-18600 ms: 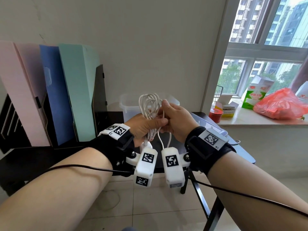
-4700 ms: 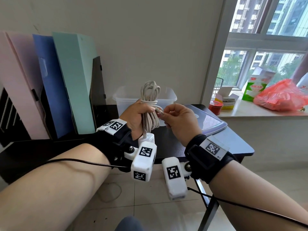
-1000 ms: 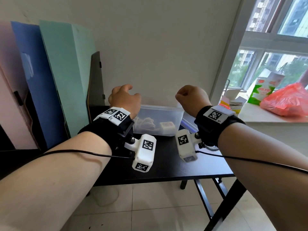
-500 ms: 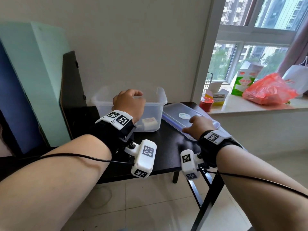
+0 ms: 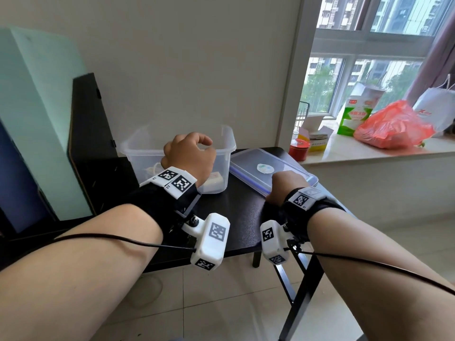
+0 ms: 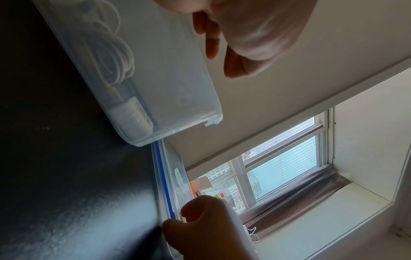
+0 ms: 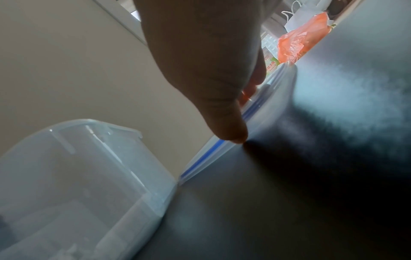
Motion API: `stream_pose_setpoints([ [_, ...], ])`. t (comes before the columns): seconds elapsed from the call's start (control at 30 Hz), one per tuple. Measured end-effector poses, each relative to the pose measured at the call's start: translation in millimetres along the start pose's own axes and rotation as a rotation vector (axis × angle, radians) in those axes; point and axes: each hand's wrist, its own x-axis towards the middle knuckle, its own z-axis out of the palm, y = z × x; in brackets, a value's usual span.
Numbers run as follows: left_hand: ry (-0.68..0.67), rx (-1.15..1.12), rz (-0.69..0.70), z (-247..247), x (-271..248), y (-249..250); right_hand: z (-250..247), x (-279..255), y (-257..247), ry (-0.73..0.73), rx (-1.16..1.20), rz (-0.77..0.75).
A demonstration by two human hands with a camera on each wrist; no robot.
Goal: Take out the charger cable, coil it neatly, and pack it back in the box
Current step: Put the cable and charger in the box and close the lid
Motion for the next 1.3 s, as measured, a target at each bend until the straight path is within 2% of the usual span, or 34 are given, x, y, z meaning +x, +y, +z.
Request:
stream_pose_setpoints([
  [0.1, -0.007, 0.017, 0.012, -2, -1, 1, -3, -2, 0, 0.007, -0.064, -0.043],
  [0.4, -0.023, -0.015, 0.001, -5, -7, 1, -2, -17, 6, 0.059, 0.010, 0.076],
  [0.8, -0.085, -0.001, -0.022, 1, -23, 5, 7, -63, -8, -0.034, 0.077, -0.033],
  [1.13, -0.089, 0.017, -0.020, -2, -38, 1, 8, -99, -16, -0.013, 0.047, -0.055],
  [1.3, -0.093, 0.008, -0.028, -5, -44, -3, 11, -108, -21, 0.017, -0.019, -0.120],
])
